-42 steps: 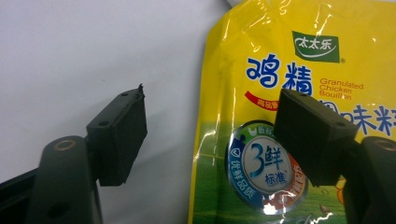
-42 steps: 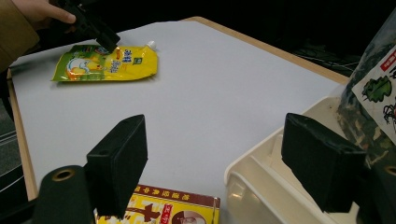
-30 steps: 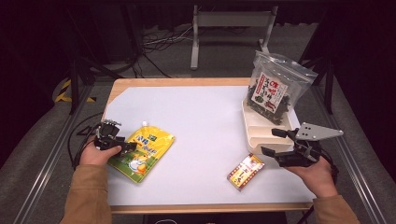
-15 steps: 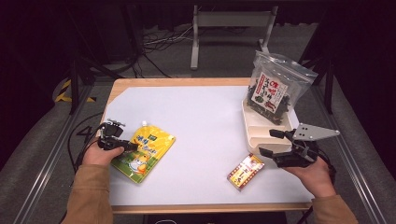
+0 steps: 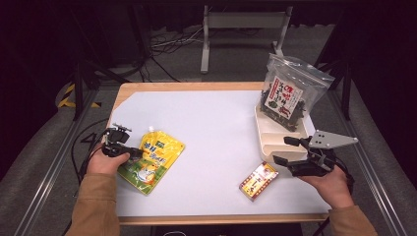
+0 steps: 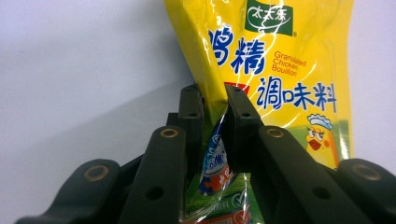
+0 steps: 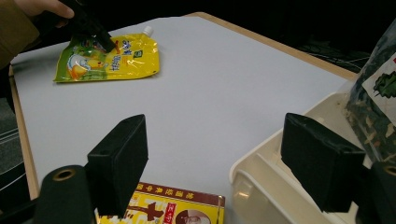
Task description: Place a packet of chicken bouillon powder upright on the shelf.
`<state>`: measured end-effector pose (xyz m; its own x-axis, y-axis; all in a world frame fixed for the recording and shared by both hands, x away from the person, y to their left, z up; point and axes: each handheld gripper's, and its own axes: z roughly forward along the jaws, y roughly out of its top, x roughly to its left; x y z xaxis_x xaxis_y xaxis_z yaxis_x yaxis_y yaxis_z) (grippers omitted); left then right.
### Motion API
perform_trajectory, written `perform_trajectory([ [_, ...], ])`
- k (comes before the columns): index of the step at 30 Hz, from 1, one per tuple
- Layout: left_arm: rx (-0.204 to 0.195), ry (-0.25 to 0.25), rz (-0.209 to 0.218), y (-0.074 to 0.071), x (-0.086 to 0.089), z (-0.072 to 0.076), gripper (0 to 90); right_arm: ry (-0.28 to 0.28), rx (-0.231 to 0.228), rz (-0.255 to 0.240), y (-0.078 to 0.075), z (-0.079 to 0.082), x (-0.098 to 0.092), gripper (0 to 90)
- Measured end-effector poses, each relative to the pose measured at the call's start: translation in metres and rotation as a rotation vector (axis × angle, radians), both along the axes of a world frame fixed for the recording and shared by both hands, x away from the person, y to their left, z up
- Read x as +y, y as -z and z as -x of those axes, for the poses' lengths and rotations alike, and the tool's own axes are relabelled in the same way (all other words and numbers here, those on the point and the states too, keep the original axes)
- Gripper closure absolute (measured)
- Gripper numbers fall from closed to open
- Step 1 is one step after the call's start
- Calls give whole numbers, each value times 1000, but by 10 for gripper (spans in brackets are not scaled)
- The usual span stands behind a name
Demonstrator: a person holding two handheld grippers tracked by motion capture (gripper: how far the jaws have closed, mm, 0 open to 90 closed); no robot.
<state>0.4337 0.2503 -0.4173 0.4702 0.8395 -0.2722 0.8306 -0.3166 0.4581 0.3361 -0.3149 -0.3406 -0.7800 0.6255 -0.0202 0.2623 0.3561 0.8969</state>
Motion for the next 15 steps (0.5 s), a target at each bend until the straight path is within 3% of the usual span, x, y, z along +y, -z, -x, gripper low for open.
perform_trajectory([
  [8, -53, 24, 13, -17, -3, 7, 809, 2, -9, -4, -1, 1, -1, 239],
  [15, -147, 43, 22, -38, -13, 17, 815, 2, -14, -4, -3, 2, 0, 243],
])
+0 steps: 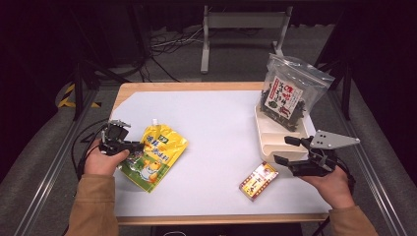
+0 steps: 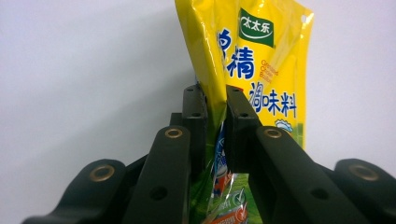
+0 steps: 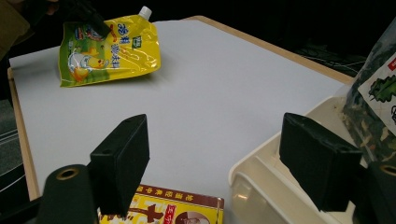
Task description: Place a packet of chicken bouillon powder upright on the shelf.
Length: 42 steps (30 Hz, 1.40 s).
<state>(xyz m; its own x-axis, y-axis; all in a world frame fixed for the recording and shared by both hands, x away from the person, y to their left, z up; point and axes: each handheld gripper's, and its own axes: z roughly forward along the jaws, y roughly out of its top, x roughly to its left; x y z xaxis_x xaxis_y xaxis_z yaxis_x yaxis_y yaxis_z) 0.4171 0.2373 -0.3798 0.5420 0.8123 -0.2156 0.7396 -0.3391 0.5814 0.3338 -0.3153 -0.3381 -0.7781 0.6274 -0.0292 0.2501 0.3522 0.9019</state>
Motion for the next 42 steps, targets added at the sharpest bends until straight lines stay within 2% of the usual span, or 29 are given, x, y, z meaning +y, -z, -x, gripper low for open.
perform_trajectory([
  [6, -77, 37, 32, -18, -9, 9, 816, 0, -4, 0, -1, 1, 0, 247],
  [9, -105, 69, 28, -24, -15, 13, 812, 4, -13, 9, -2, 2, 1, 264],
  [11, -109, 76, 26, -26, -18, 15, 812, 10, -14, 13, -2, 2, 1, 267],
  [15, -152, 88, 39, -34, -23, 20, 812, 6, -17, 9, -3, 3, 1, 273],
  [22, -251, 117, 90, -48, -31, 30, 809, 4, -21, 17, -4, 6, 4, 293],
  [28, -317, 136, 120, -55, -39, 35, 809, 13, -21, 17, -6, 7, 6, 306],
  [31, -364, 159, 154, -58, -44, 40, 807, 10, -18, 19, -5, 7, 8, 309],
  [32, -364, 159, 154, -58, -44, 40, 807, 10, -18, 19, -5, 7, 8, 309],
  [34, -389, 174, 177, -59, -47, 42, 807, 10, -17, 20, -6, 8, 9, 311],
  [35, -419, 186, 181, -59, -49, 42, 807, 9, -20, 20, -6, 8, 9, 313],
  [42, -469, 229, 238, -63, -62, 49, 807, 12, -14, 11, -8, 9, 13, 323],
])
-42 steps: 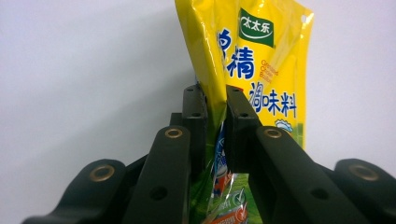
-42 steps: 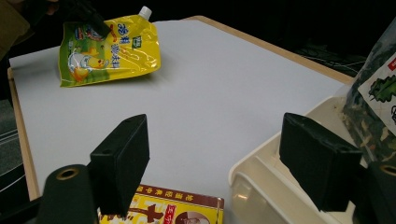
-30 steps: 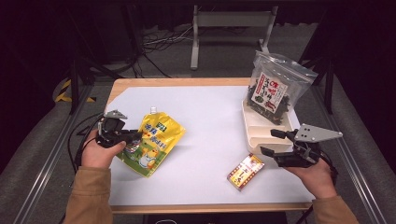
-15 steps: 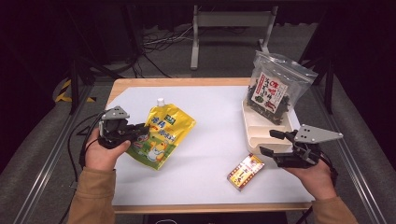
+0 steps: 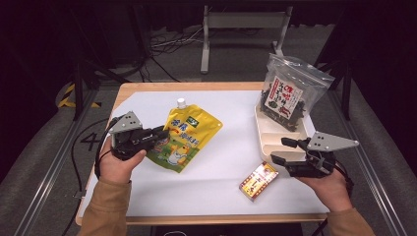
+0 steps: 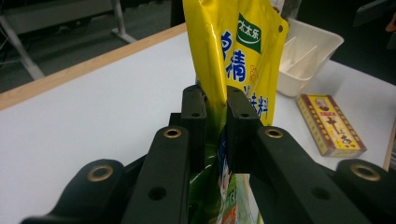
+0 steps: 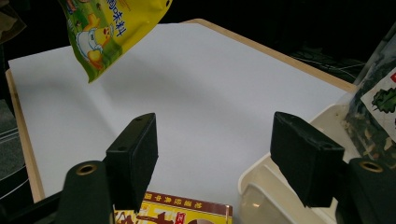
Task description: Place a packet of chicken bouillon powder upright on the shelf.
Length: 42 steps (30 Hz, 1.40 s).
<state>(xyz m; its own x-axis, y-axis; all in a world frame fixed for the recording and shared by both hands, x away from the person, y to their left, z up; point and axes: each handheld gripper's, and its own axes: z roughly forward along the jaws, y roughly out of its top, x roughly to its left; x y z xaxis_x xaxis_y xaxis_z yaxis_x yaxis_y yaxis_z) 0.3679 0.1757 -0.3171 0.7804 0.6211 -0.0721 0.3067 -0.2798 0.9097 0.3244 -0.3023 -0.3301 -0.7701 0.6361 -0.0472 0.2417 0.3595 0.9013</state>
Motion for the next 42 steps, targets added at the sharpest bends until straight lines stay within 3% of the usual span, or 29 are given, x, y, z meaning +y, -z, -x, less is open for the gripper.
perform_trajectory([
  [7, 5, 52, 26, 3, -14, 2, 803, -21, 16, -15, 1, -2, 10, 328],
  [13, -22, 72, 27, 3, -25, 4, 804, -49, 26, -18, 3, -6, 23, 328],
  [16, -29, 74, 65, 4, -28, 5, 804, -65, 28, -30, 3, -9, 33, 327],
  [21, -41, 71, 93, 5, -31, 6, 804, -71, 33, -38, 2, -15, 41, 328],
  [34, -29, 117, 112, 8, -44, 8, 802, -90, 99, -72, 7, -34, 68, 335],
  [42, -40, 132, 128, 8, -50, 12, 801, -107, 138, -128, 15, -44, 84, 329],
])
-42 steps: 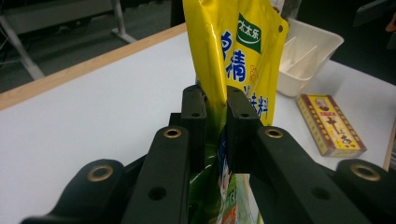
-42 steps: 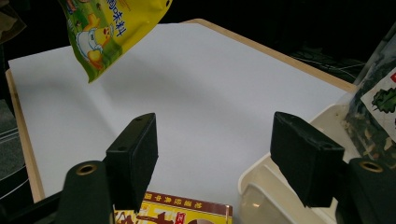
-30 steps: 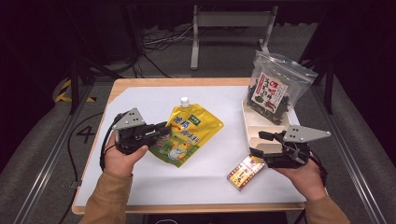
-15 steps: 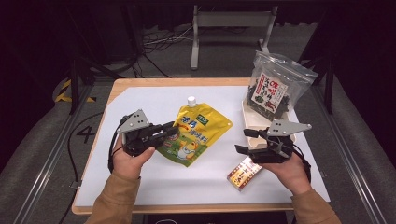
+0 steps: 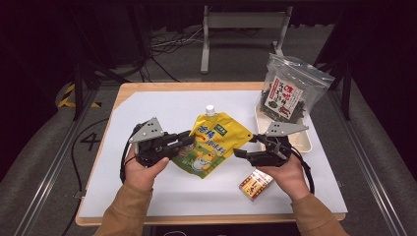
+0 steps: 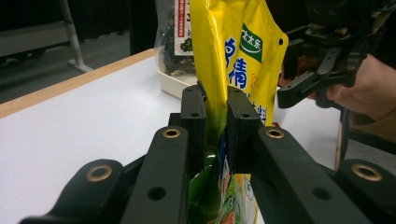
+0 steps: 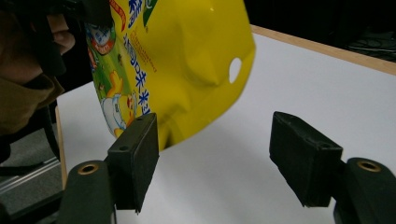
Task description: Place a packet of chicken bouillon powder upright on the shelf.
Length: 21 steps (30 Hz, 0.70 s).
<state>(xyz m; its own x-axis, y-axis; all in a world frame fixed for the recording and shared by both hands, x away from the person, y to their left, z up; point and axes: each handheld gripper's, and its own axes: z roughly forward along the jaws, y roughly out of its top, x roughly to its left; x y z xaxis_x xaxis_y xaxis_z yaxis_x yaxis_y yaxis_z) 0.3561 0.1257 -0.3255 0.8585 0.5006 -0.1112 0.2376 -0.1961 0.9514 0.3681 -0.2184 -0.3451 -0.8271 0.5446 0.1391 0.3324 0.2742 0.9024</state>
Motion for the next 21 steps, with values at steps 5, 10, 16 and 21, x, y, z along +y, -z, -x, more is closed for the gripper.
perform_trajectory([
  [5, -7, 12, 2, 0, -4, 2, 800, -25, 25, -44, 3, -2, 10, 327],
  [10, -12, 20, 5, 1, -7, 3, 800, -49, 47, -63, 8, -2, 22, 334],
  [16, -19, 20, 4, 2, -8, 3, 798, -65, 61, -78, 13, -2, 32, 360],
  [21, -19, 16, 6, 3, -7, 2, 794, -75, 28, -78, 11, 1, 34, 554],
])
